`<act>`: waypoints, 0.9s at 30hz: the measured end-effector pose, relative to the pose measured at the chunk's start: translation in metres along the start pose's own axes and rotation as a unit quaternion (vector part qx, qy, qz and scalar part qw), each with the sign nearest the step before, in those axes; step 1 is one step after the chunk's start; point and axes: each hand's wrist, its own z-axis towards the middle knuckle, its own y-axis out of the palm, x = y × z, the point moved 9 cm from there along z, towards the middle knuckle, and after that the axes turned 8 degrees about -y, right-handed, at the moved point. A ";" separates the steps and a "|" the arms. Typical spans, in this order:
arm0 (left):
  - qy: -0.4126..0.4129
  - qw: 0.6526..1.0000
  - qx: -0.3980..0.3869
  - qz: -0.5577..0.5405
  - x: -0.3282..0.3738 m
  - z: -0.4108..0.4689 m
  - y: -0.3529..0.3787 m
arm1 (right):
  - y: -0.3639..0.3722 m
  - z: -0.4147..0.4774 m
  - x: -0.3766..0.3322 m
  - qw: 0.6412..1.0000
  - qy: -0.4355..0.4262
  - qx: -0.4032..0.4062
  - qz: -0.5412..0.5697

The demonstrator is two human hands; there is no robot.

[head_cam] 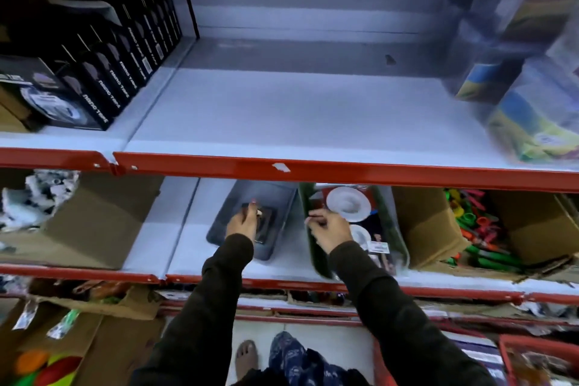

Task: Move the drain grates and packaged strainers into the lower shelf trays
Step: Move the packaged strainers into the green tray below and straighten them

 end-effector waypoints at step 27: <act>0.208 0.839 -0.163 0.476 0.012 0.121 0.030 | 0.174 0.076 -0.008 0.920 0.016 -0.205 -0.332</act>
